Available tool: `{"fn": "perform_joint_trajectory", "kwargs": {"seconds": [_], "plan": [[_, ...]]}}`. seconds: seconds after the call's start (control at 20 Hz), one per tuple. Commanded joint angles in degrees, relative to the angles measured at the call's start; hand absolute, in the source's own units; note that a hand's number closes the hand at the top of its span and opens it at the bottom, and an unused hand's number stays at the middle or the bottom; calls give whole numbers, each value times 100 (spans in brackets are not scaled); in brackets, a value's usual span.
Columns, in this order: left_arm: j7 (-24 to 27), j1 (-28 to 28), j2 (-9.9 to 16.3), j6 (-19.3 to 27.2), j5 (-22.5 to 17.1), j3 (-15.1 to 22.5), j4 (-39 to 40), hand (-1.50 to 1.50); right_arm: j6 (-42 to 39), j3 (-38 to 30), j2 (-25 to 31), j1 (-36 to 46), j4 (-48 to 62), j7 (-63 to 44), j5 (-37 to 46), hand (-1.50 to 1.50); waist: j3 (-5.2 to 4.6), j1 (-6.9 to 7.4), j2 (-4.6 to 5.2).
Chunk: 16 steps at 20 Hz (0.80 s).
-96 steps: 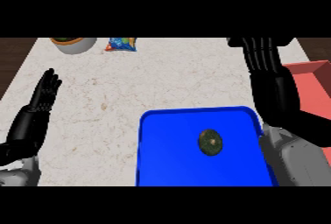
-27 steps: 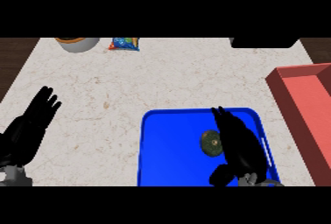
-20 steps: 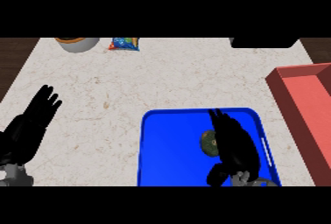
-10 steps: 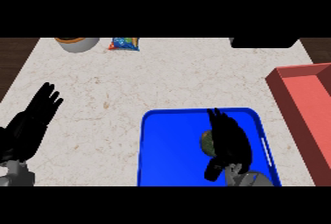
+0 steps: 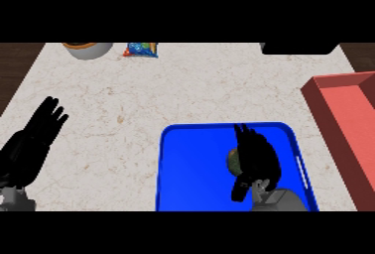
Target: Pick the squash from the tray and place it in the cardboard box
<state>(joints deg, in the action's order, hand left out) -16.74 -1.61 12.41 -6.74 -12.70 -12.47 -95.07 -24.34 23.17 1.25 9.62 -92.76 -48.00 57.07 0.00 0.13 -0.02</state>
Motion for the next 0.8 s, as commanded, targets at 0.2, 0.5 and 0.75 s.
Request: {"fn": "perform_joint_trajectory", "kwargs": {"seconds": [0.2,0.5,0.75], "plan": [[317,-127,53,-256,-23,-216,479,0,306,-168,69,-124,504,479,134,-150,0,-10,3],[-51,-407,95,-70,55,-218,249,0,120,-102,-119,-114,246,215,212,-150,0,-15,0],[-416,-251,-92,185,185,-28,-333,0,729,-59,137,-317,528,783,405,150,1,-14,-3]]}}
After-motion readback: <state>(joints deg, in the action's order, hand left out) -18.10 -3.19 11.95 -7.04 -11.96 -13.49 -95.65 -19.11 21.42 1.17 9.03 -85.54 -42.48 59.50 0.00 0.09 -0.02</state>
